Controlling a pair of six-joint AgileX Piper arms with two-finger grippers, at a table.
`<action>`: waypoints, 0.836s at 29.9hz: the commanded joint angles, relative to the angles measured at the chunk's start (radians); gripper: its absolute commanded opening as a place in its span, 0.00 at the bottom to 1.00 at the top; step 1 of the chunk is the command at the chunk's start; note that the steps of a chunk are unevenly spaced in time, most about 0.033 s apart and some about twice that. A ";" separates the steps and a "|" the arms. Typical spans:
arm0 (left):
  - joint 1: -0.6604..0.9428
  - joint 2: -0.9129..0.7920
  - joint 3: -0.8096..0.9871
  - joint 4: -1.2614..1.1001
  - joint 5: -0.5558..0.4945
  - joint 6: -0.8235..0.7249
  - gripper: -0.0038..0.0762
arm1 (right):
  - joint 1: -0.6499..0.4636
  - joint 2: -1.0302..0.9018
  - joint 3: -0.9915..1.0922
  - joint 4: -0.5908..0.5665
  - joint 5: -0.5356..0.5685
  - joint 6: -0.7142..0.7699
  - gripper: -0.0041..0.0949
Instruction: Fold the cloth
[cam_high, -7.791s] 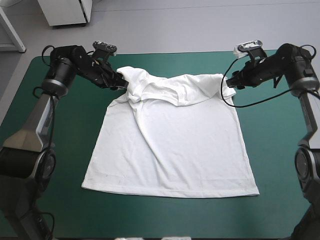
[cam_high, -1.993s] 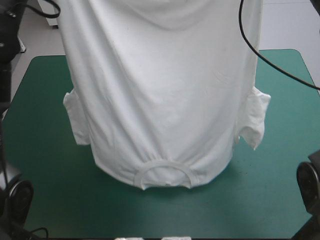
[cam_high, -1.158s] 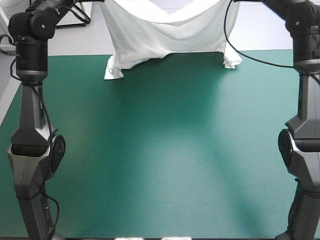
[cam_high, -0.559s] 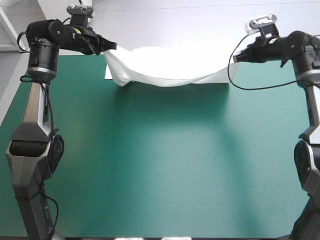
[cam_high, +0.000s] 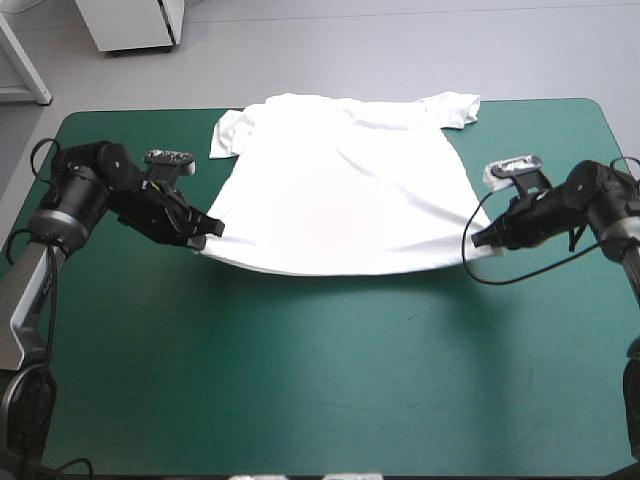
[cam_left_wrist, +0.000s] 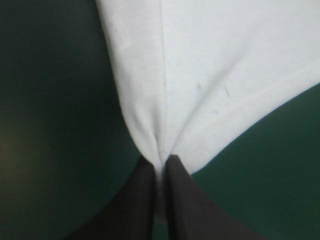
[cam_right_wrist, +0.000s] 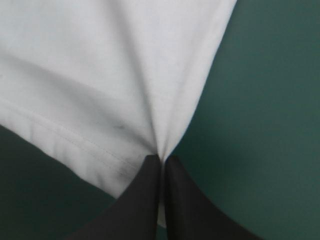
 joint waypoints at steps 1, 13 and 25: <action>-0.002 -0.098 0.102 -0.018 0.025 0.018 0.04 | -0.004 -0.120 0.118 -0.020 -0.020 -0.012 0.02; -0.024 -0.362 0.521 -0.003 -0.017 0.016 0.04 | 0.066 -0.405 0.464 -0.212 -0.019 0.098 0.02; -0.082 -0.630 0.767 0.076 0.021 -0.077 0.04 | 0.171 -0.523 0.555 -0.324 0.065 0.224 0.02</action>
